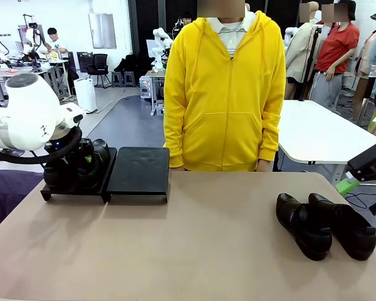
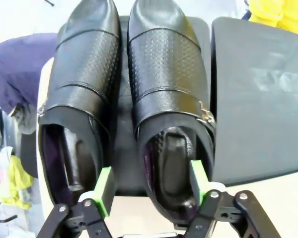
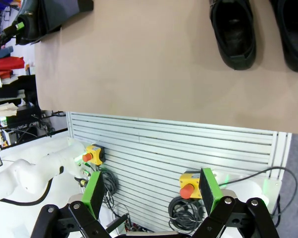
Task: Organize the shoes by placing them on the stand.
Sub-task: Place the Shoe from the middle of the table onto the Shoes Stand.
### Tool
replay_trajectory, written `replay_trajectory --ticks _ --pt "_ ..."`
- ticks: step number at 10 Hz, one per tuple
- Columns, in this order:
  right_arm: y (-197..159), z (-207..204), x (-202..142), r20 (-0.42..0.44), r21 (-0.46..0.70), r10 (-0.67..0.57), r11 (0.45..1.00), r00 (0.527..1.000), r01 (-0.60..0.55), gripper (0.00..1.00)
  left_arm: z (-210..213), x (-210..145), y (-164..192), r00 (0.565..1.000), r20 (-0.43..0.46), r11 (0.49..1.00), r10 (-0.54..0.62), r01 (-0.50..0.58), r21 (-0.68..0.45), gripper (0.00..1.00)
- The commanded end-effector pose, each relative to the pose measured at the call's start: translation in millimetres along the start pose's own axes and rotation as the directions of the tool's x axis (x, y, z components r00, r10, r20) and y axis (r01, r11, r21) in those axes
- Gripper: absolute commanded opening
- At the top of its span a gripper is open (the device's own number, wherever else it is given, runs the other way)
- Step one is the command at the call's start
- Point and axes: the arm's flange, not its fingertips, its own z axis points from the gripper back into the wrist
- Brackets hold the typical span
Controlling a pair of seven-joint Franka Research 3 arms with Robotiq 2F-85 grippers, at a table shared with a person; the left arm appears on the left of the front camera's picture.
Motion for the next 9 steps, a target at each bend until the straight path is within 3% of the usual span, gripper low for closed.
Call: replay_trajectory --ticks 1,3,4,5,7,9 --pt "2.6 2.3 2.6 -0.003 0.03 0.026 0.999 1.0 -0.026 1.0 46.0 -3.5 -13.6 0.999 0.018 0.999 -0.038 0.038 0.024 1.0" --pt "2.6 2.3 2.6 -0.003 0.03 0.026 0.999 1.0 -0.026 1.0 114.8 -7.1 -11.6 0.996 0.063 0.997 -0.067 0.064 0.044 1.0" --pt "2.6 2.3 2.6 -0.003 0.03 0.026 0.999 1.0 -0.026 1.0 151.1 -11.2 -3.1 0.993 -0.004 0.99 -0.121 0.121 -0.067 1.0" --pt "2.6 2.3 2.6 -0.003 0.03 0.026 0.999 1.0 -0.026 1.0 189.5 -25.6 8.8 0.99 -0.059 0.988 -0.132 0.127 -0.09 1.0" --pt "2.6 2.3 2.6 -0.003 0.03 0.026 0.999 1.0 -0.026 1.0 252.4 -89.9 15.4 0.956 -0.157 0.945 -0.248 0.203 -0.256 1.0" --pt "2.6 2.3 2.6 -0.003 0.03 0.026 0.999 1.0 -0.026 1.0 298.8 -168.3 16.9 0.972 -0.078 0.852 -0.223 0.156 -0.499 1.0"
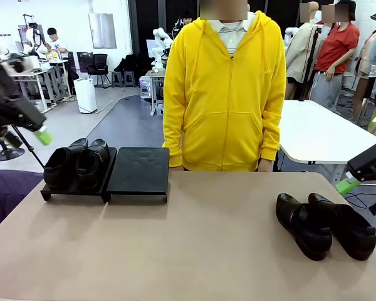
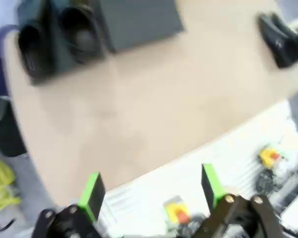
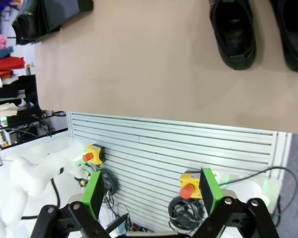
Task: Organize the shoes by placing them on the stand.
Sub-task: Place the Shoe from the middle of the table onto the Shoes Stand, then pick up one Shoe and place it in the middle of the table.
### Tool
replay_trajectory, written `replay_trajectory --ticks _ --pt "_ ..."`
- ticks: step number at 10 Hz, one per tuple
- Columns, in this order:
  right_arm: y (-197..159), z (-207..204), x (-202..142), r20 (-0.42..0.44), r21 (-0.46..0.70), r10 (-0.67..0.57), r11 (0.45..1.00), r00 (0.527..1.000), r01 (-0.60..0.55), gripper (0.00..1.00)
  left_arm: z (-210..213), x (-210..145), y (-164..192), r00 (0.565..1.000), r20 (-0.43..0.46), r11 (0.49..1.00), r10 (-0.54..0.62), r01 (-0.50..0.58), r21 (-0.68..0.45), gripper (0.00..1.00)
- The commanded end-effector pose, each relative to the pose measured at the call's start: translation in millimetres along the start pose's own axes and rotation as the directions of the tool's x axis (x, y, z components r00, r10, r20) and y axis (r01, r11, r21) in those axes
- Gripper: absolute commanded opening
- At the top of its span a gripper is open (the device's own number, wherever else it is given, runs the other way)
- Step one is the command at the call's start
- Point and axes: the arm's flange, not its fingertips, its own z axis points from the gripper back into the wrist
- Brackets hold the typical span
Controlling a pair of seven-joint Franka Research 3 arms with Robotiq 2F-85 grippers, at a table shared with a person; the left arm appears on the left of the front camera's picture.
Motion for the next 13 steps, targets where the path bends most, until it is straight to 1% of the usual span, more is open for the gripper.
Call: replay_trajectory --ticks 1,2,3,4,5,6,13 --pt "2.7 2.7 2.3 -0.002 0.03 0.026 0.999 1.0 -0.026 1.0 -2.3 -62.3 -5.6 0.994 0.015 0.968 0.106 -0.1 -0.229 1.0" --pt "2.7 2.7 2.3 -0.002 0.03 0.026 0.999 1.0 -0.026 1.0 -10.2 -81.1 1.3 0.974 -0.068 0.922 0.216 -0.226 -0.315 1.0" --pt "2.7 2.7 2.3 -0.002 0.03 0.026 0.999 1.0 -0.026 1.0 -13.7 -97.5 15.9 0.953 -0.117 0.87 0.281 -0.304 -0.388 1.0" --pt "2.7 2.7 2.3 -0.002 0.03 0.026 0.999 1.0 -0.026 1.0 -19.6 -106.8 33.1 0.926 -0.196 0.847 0.323 -0.375 -0.377 1.0" --pt "2.7 2.7 2.3 -0.002 0.03 0.026 0.999 1.0 -0.026 1.0 -31.2 -99.7 56.0 0.909 -0.266 0.86 0.32 -0.397 -0.321 1.0" --pt "2.7 2.7 2.3 -0.002 0.03 0.026 0.999 1.0 -0.026 1.0 -17.7 -106.9 14.1 0.964 -0.137 0.887 0.226 -0.262 -0.379 1.0" --pt "2.7 2.7 2.3 -0.002 0.03 0.026 0.999 1.0 -0.026 1.0 -17.7 -106.9 14.1 0.964 -0.137 0.887 0.226 -0.262 -0.379 1.0"
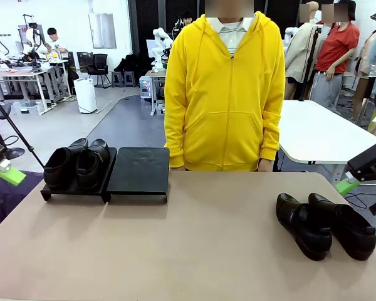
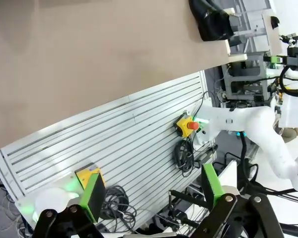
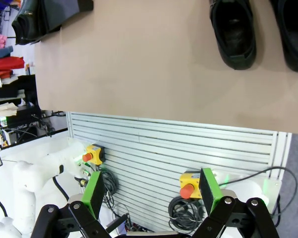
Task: Organize the shoes by placing them on the stand.
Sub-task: Pick up one Shoe and place it in the middle of the table.
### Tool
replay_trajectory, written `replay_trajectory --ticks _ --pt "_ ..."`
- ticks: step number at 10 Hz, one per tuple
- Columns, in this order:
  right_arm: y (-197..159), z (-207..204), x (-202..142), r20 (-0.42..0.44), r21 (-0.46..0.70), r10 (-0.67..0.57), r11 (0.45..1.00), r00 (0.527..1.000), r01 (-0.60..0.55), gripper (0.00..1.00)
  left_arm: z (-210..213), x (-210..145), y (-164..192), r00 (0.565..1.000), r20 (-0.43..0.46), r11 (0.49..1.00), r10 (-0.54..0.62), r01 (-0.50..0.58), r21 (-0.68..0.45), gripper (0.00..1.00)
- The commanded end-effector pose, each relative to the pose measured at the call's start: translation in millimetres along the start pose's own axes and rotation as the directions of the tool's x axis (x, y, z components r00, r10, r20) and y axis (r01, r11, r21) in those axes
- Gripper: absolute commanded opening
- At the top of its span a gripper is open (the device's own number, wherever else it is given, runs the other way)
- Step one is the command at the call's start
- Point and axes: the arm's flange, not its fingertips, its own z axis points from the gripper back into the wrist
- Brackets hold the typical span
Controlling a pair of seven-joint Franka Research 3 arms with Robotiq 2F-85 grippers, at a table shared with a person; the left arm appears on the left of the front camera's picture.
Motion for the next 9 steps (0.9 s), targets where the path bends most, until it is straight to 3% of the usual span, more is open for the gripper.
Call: replay_trajectory --ticks 1,3,4,5,8,9 --pt "2.6 2.4 2.4 -0.002 0.03 0.026 0.999 1.0 -0.026 1.0 -0.6 -1.1 2.5 1.0 0.0 1.0 -0.018 0.018 -0.023 1.0" --pt "0.0 0.0 0.0 0.0 0.0 0.0 1.0 1.0 0.0 1.0 -0.6 -1.1 2.5 1.0 0.0 1.0 -0.018 0.018 -0.023 1.0" --pt "16.3 -19.0 5.7 -0.029 -0.272 0.023 0.962 0.999 -0.03 1.0 -0.6 -1.1 2.5 1.0 0.0 1.0 -0.018 0.018 -0.023 1.0" --pt "31.2 -52.8 27.9 -0.007 -0.448 0.061 0.892 0.998 -0.058 1.0 -0.6 -1.1 2.5 1.0 0.0 1.0 -0.018 0.018 -0.023 1.0" --pt "13.2 -95.0 75.0 0.125 -0.585 0.233 0.802 0.965 -0.118 1.0 -0.6 -1.1 2.5 1.0 0.0 1.0 -0.018 0.018 -0.023 1.0" --pt "4.1 -100.7 83.0 0.128 -0.572 0.235 0.811 0.963 -0.122 1.0 -0.6 -1.1 2.5 1.0 0.0 1.0 -0.018 0.018 -0.023 1.0"
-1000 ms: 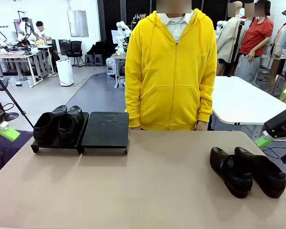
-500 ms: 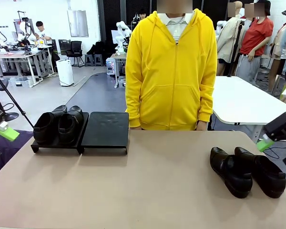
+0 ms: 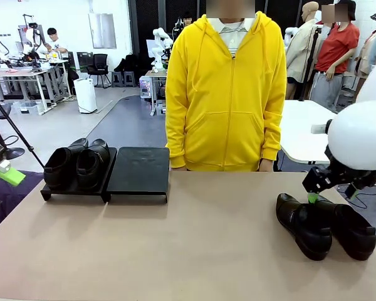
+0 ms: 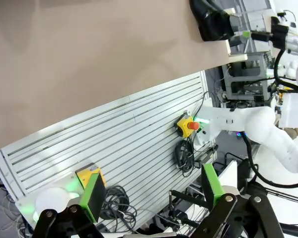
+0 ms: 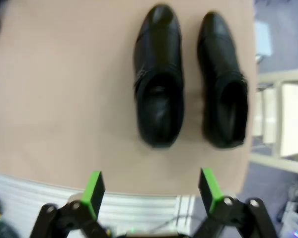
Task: Organize the shoes by placing them on the stand.
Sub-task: Pick up one Shoe and place it in the middle of the table.
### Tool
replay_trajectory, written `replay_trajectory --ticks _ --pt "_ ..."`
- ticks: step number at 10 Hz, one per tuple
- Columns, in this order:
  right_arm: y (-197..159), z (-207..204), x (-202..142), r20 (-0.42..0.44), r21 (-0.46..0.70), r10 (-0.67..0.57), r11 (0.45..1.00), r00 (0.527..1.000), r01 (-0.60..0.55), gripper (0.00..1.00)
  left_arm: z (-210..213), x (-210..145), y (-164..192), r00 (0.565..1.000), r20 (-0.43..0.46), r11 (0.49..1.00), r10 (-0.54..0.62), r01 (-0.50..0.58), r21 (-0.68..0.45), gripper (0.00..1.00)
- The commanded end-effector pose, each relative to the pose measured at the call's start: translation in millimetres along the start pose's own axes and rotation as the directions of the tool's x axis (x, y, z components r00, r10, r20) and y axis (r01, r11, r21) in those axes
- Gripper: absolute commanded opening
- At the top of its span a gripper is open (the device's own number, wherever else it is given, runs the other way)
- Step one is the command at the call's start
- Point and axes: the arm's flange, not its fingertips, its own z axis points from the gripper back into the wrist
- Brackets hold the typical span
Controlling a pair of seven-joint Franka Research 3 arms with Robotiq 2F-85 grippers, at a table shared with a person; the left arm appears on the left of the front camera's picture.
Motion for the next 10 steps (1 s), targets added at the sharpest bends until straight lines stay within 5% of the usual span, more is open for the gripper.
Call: replay_trajectory --ticks 1,3,6,10 --pt "-13.7 -13.7 -5.4 -0.012 0.053 -0.103 0.993 0.995 0.104 1.0 -0.5 -1.0 1.2 1.0 -0.001 1.0 -0.017 0.017 -0.024 1.0" --pt "0.0 0.0 0.0 0.0 0.0 0.0 1.0 1.0 0.0 1.0 -0.5 -1.0 1.2 1.0 -0.001 1.0 -0.017 0.017 -0.024 1.0" --pt "-26.2 -49.9 24.0 -0.018 0.007 -0.112 0.994 0.994 0.112 1.0 -0.5 -1.0 1.2 1.0 -0.001 1.0 -0.017 0.017 -0.024 1.0" --pt "-45.0 -98.2 41.8 -0.098 0.053 -0.111 0.992 0.989 0.116 1.0 -0.5 -1.0 1.2 1.0 -0.001 1.0 -0.017 0.017 -0.024 1.0"
